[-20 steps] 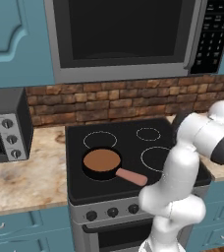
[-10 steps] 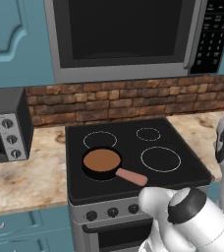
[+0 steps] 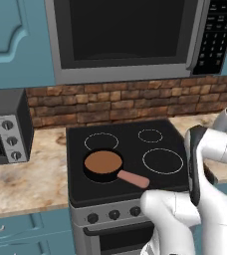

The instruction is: Pick up the sugar cube(s) and place them in the saucepan with hot chocolate.

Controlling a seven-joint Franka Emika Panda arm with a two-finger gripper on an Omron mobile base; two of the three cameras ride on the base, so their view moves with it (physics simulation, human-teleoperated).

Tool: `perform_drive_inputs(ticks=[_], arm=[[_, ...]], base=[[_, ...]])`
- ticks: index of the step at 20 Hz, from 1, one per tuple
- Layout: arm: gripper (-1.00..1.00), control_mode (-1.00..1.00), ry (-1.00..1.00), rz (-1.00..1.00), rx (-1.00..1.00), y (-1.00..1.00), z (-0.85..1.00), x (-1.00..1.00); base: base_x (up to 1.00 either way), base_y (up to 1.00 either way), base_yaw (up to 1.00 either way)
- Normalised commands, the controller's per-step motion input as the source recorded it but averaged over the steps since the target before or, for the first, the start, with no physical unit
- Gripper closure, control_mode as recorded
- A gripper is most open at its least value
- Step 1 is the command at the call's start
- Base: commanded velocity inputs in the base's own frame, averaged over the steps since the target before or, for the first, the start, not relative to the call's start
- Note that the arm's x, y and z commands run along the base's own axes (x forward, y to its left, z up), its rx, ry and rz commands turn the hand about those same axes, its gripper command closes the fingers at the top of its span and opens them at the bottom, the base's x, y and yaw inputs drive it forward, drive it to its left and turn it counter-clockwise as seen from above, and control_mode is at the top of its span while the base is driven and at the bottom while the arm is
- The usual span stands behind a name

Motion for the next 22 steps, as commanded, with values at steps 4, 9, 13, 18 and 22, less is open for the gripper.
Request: perform_drive_inputs(ticks=[4,9,13,18,22], arm=[[1.0,-1.0,0.06,0.07,0.0,1.0,0.16,0.04],[1.0,-1.0,0.0,0.1,0.0,0.89,0.06,0.21],[1.0,-1.0,0.04,0.12,0.0,0.77,0.11,0.29],[1.0,-1.0,0.09,0.13,0.0,0.68,0.04,0.38],[1.0,-1.0,0.11,0.1,0.0,0.68,0.0,0.62]], base=[[0.0,0.0,0.0],[0.0,0.0,0.0],[0.0,0.0,0.0],[0.0,0.0,0.0],[0.0,0.0,0.0]])
